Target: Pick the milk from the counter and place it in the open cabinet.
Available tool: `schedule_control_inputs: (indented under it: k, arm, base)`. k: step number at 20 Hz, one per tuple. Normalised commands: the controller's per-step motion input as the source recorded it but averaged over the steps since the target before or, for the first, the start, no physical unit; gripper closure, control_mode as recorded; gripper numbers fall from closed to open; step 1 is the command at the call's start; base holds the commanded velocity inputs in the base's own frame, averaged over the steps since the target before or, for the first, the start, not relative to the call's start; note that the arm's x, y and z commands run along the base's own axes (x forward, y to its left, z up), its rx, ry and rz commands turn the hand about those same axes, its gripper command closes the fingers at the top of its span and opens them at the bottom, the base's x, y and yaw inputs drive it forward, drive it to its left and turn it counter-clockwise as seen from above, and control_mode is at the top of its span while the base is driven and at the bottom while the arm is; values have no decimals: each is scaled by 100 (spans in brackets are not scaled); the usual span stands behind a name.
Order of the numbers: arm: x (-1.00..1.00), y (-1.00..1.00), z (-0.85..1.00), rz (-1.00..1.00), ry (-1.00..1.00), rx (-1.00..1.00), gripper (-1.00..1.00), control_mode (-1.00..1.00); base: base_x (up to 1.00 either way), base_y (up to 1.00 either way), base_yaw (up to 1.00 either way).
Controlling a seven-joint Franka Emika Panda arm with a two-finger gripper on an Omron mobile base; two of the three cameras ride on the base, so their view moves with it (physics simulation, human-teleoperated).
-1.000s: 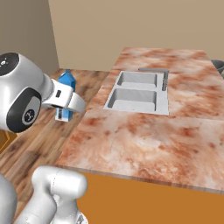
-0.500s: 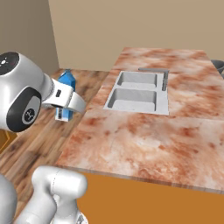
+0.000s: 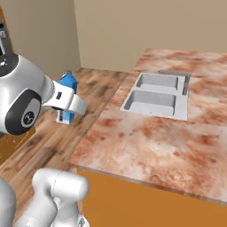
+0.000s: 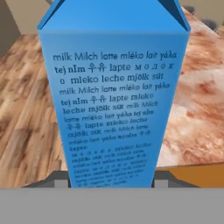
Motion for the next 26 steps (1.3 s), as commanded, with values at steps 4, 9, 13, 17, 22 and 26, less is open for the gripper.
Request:
schedule_control_inputs:
  k: [4,9,13,17,22,26]
  arm:
    - [0,0,0,0,0,0,100,100]
    - [0,0,0,0,0,0,100,100]
    - [0,0,0,0,0,0,100,100]
    - [0,0,0,0,0,0,100,100]
    - [0,0,0,0,0,0,100,100]
    - [0,0,0,0,0,0,100,100]
  base:
    - [-1,8,63]
    - [-14,20,67]
    - [-23,13,78]
    - [-10,6,77]
    - [0,25,74]
    - [1,68,52]
